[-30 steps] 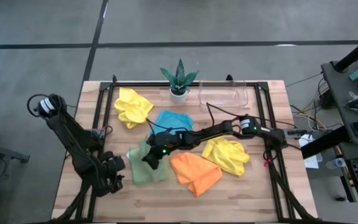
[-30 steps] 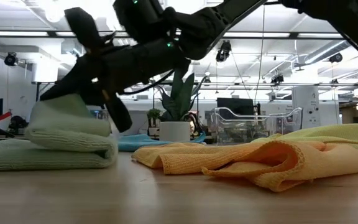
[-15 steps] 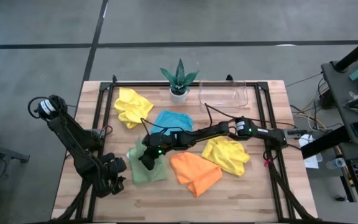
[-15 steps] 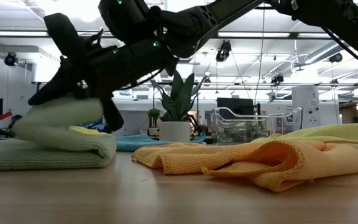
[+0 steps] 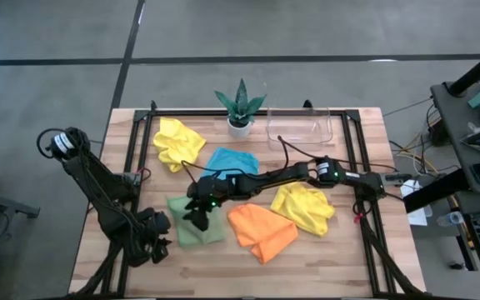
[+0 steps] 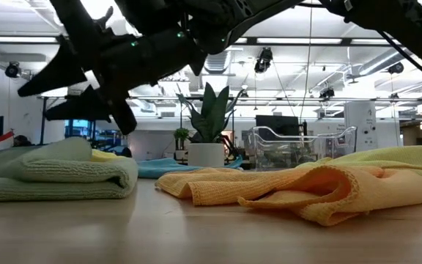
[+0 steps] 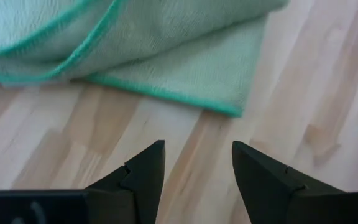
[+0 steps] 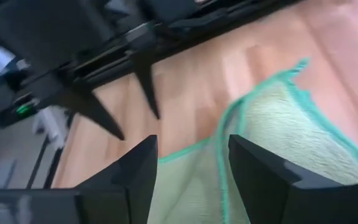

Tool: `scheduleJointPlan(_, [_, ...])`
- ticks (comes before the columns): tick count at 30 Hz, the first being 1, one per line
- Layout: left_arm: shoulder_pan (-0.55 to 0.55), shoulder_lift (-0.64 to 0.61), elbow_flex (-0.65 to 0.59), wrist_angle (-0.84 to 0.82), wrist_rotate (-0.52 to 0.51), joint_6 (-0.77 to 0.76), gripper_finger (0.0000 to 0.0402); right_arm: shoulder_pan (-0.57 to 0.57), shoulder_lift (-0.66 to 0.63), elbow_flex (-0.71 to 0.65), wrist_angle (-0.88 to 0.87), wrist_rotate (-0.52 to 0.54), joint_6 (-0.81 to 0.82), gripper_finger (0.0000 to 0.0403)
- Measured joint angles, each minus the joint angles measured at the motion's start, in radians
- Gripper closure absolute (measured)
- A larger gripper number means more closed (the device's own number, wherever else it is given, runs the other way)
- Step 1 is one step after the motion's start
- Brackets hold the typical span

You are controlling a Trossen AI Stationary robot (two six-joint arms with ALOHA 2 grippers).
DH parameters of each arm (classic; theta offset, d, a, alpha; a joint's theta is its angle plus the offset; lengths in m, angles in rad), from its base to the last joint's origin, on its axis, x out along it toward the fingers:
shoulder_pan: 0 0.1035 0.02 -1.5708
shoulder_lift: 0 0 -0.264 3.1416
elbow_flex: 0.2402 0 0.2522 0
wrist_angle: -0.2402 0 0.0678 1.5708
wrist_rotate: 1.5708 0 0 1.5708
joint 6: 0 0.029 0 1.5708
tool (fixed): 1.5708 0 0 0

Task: Fold microfiber towels
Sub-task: Fold the green microfiber towel

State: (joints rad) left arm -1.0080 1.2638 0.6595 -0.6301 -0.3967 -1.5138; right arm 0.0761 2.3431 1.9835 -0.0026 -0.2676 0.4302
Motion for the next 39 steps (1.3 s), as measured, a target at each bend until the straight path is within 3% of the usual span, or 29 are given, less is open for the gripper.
scheduleJointPlan(4, [0.0,0.001,0.006,0.001,-0.125,0.001,0.0231,0.006,-0.023,-0.008,-0.005,-0.07,-0.108,0.0221])
scheduleJointPlan(9, [0.014,0.001,0.006,0.062,-0.268,-0.001,0.0231,0.019,-0.082,-0.047,-0.077,-0.074,-0.271,0.0247])
scheduleJointPlan(15, [0.108,0.025,0.027,0.084,-0.338,0.001,0.0231,0.038,-0.253,-0.241,-0.098,-0.073,-0.431,0.0289])
scheduleJointPlan(19, [0.198,0.036,0.033,0.091,-0.322,0.051,0.0231,0.047,-0.378,-0.436,-0.037,-0.056,-0.493,0.032])
scheduleJointPlan(28, [0.437,0.009,0.063,0.104,-0.231,0.355,0.0231,0.046,-0.599,-0.809,0.246,0.043,-0.483,0.0365])
scheduleJointPlan(35, [0.596,0.062,0.049,0.246,-0.112,0.562,0.0231,0.046,-0.629,-0.988,0.53,0.043,-0.571,0.0369])
scheduleJointPlan(39, [0.605,0.132,0.05,0.362,0.041,0.623,0.0231,0.046,-0.609,-1.069,0.702,0.043,-0.553,0.0369])
